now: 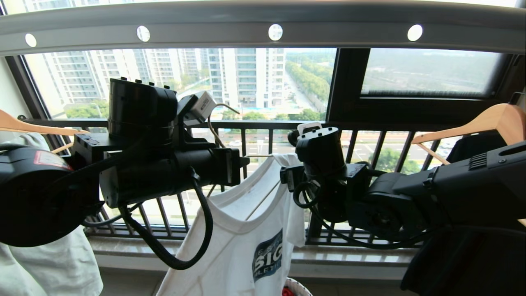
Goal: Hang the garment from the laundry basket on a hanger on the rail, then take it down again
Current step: Take the clothes off the clothes rack
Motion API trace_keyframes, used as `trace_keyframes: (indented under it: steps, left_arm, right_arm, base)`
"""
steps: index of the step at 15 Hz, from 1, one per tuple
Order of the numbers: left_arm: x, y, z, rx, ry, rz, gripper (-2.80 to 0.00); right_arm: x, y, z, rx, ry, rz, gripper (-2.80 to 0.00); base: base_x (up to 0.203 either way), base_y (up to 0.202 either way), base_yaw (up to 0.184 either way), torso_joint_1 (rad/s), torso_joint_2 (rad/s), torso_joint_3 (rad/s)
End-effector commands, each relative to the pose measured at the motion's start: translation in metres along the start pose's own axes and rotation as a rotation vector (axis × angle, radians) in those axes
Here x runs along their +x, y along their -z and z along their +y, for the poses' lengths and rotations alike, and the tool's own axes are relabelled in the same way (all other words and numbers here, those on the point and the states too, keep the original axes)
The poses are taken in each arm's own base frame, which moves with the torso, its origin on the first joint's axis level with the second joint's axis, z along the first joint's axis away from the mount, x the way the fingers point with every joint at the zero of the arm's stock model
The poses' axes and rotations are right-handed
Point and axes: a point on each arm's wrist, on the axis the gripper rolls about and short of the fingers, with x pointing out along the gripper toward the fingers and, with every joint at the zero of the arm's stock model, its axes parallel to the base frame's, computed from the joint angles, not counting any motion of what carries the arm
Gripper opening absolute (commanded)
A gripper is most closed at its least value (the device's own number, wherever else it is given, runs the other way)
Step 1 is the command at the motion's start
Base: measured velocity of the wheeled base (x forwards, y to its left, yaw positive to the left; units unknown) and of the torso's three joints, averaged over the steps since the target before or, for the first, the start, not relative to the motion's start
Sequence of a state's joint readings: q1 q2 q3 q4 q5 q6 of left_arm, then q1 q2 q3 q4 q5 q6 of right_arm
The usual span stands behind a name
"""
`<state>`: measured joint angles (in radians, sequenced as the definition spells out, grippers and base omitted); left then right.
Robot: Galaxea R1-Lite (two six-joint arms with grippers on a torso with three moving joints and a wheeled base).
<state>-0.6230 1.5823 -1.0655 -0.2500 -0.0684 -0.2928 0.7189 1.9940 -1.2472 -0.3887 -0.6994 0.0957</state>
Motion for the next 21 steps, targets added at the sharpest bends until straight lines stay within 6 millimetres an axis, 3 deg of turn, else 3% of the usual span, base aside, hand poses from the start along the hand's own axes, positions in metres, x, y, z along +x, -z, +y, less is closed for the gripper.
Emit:
trace_keyframes:
  steps: [1,2,9,17,21]
  left_arm:
    - [0.000,0.000,0.000,-0.002,0.000,0.002,-2.80]
    - [0.001,0.001,0.000,-0.002,-0.001,0.003,-2.80]
    - [0.002,0.002,0.001,-0.001,-0.009,0.005,-2.80]
    - [-0.001,0.006,-0.002,0.012,0.005,0.020,-2.80]
    - [-0.011,0.002,-0.006,0.015,0.026,0.002,-2.80]
  right_arm:
    - [-0.001,-0.002,-0.002,0.007,0.005,-0.006,0.00]
    - [-0.001,-0.003,-0.002,0.009,0.005,-0.007,-2.80]
    - [0.000,-0.006,-0.004,0.017,0.010,-0.014,-2.80]
    - [0.029,-0.012,-0.037,0.031,0.109,-0.012,-2.80]
    - [0.045,0.003,-0.030,0.015,0.117,0.019,-2.80]
  base:
    - [0.000,0.000,0.000,0.000,0.00,0.000]
    - [0.000,0.000,0.000,0.000,0.00,0.000]
    - [0.000,0.000,0.000,0.000,0.00,0.000]
    - [0.000,0.000,0.000,0.000,0.00,0.000]
    - [0.000,0.000,0.000,0.000,0.00,0.000]
